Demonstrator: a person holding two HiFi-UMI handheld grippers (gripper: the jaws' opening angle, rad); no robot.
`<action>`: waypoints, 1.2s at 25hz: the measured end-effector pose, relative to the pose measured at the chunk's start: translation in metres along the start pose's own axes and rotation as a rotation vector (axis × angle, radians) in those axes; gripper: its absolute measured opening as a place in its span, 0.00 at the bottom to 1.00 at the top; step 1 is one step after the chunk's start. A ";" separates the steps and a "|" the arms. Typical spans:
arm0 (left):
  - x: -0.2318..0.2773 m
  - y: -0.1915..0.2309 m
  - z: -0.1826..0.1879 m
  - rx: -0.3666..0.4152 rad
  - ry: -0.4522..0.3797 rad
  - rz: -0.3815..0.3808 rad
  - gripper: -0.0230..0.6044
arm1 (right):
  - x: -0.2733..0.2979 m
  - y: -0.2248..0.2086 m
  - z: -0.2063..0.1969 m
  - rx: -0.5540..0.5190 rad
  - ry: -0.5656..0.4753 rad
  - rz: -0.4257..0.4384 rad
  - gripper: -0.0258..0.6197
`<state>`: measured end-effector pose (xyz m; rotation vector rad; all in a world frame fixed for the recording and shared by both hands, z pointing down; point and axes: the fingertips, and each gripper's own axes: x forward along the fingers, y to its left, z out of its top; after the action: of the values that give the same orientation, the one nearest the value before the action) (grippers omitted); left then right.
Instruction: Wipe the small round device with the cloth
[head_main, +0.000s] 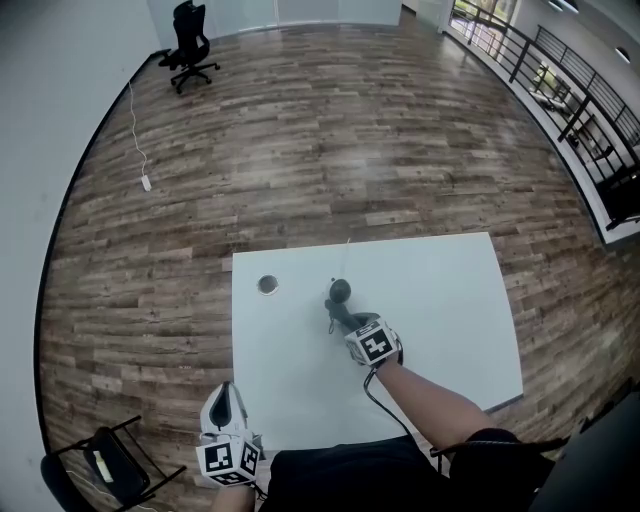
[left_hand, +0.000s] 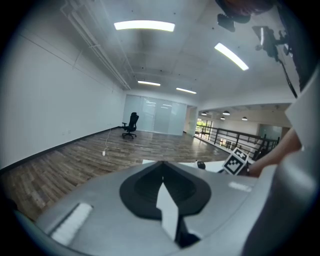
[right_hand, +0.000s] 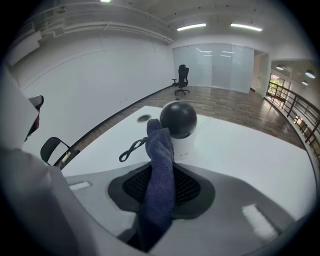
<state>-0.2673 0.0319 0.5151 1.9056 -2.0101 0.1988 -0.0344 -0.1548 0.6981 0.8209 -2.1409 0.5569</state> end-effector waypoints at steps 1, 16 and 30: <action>0.002 -0.001 0.003 0.002 -0.006 -0.007 0.05 | -0.005 -0.004 0.008 -0.001 -0.024 -0.009 0.20; 0.013 -0.010 0.024 0.054 -0.024 -0.049 0.05 | -0.042 -0.058 0.083 -0.021 -0.215 -0.175 0.20; 0.013 0.013 0.019 0.035 -0.013 -0.031 0.05 | -0.019 -0.023 0.094 -0.119 -0.157 -0.132 0.20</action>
<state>-0.2840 0.0146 0.5040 1.9629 -1.9972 0.2158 -0.0557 -0.2217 0.6283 0.9579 -2.2177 0.3025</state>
